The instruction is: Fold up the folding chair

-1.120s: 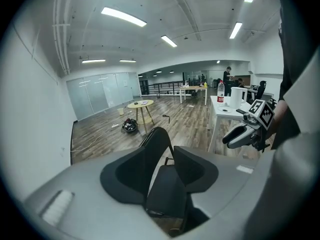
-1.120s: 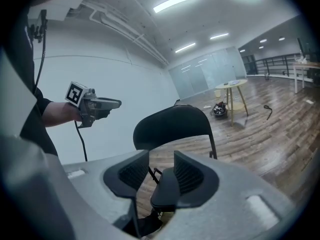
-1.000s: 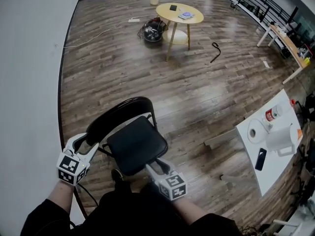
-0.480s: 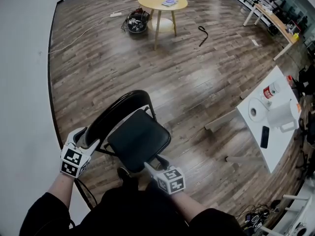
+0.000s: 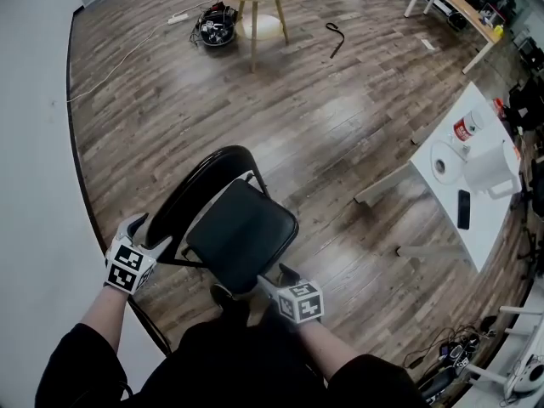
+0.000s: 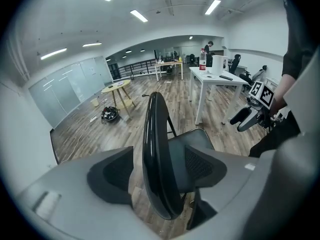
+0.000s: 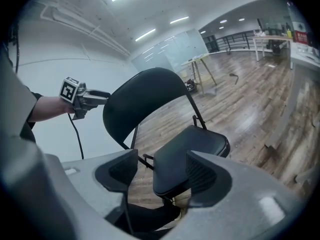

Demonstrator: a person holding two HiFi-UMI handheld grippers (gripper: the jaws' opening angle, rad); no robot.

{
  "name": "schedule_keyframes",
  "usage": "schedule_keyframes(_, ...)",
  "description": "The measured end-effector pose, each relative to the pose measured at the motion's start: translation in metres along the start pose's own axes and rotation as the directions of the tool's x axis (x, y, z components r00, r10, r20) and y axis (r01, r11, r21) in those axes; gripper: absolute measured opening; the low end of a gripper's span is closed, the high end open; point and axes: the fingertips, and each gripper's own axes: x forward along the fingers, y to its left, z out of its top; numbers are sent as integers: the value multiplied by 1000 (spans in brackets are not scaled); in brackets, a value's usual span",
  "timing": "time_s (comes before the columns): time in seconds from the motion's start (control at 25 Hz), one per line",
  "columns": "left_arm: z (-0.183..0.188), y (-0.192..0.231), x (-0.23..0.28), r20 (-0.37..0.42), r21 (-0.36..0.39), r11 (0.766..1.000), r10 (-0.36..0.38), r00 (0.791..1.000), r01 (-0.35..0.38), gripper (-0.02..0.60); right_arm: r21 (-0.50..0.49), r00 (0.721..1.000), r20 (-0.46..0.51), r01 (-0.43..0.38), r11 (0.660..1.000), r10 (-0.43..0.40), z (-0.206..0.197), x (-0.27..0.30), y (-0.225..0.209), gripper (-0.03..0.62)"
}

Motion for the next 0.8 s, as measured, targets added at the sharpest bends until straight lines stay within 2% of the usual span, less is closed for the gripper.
schedule_keyframes(0.4, -10, -1, 16, -78, 25, 995, -94, 993, 96, 344, 155, 993, -117, 33, 987, -15, -59, 37, -36, 327)
schedule_keyframes(0.8, -14, 1, 28, -115, 6, 991, -129, 985, 131, 347, 316, 983, -176, 98, 944, -43, -103, 70, -80, 342)
